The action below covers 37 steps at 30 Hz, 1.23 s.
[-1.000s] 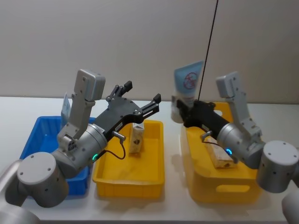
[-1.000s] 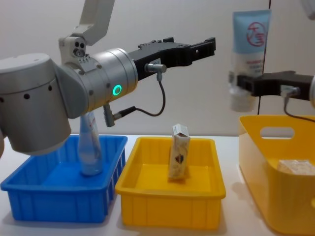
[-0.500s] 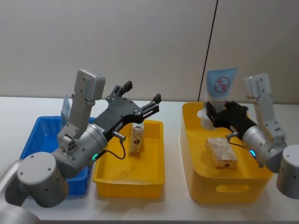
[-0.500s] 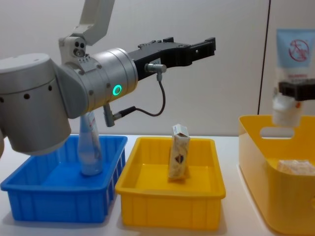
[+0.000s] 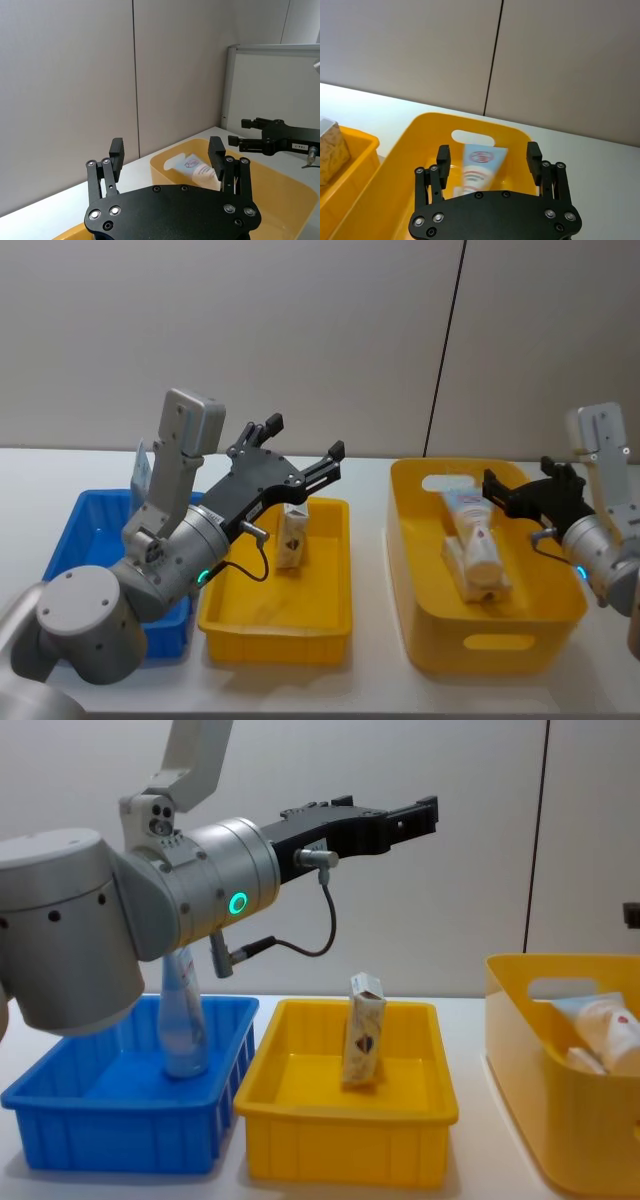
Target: Bimanual collaborative sorting of washing and personal care products
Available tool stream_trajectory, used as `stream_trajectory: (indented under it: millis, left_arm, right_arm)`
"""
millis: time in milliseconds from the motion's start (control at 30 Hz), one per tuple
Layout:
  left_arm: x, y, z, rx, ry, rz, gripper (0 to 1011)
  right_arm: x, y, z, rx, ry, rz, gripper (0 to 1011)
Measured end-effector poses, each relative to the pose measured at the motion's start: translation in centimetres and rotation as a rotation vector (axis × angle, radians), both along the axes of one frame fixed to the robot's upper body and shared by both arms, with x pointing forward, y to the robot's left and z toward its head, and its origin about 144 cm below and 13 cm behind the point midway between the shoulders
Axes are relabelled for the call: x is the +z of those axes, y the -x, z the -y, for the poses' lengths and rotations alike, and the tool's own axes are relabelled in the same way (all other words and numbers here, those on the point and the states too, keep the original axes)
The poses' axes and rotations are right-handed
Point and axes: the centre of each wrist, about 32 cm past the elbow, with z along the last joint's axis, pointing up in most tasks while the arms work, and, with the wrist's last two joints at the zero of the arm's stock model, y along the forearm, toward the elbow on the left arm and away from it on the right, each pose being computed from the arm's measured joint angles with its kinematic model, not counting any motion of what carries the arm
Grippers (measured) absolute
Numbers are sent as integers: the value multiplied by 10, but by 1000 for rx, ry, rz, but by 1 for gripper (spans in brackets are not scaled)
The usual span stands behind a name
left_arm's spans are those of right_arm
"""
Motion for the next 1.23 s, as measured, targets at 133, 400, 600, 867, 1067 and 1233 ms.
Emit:
stream_trajectory:
  millis: [133, 400, 600, 867, 1067, 1233]
  left_arm:
    - [0, 0, 0, 0, 0, 0, 1001]
    - [0, 0, 0, 0, 0, 0, 1001]
    - [0, 0, 0, 0, 0, 0, 1001]
    - [0, 0, 0, 0, 0, 0, 1001]
    - [0, 0, 0, 0, 0, 0, 1001]
    - [0, 0, 0, 0, 0, 0, 1001]
  right_arm:
    - [1, 2, 5, -6, 7, 12, 996]
    - [4, 7, 11, 12, 15, 57, 1002]
    - [6, 9, 14, 24, 21, 81, 1002]
    - [7, 11, 17, 33, 26, 98, 1002]
    - [8, 11, 17, 36, 28, 104, 1002]
    - [8, 12, 18, 38, 29, 109, 1002]
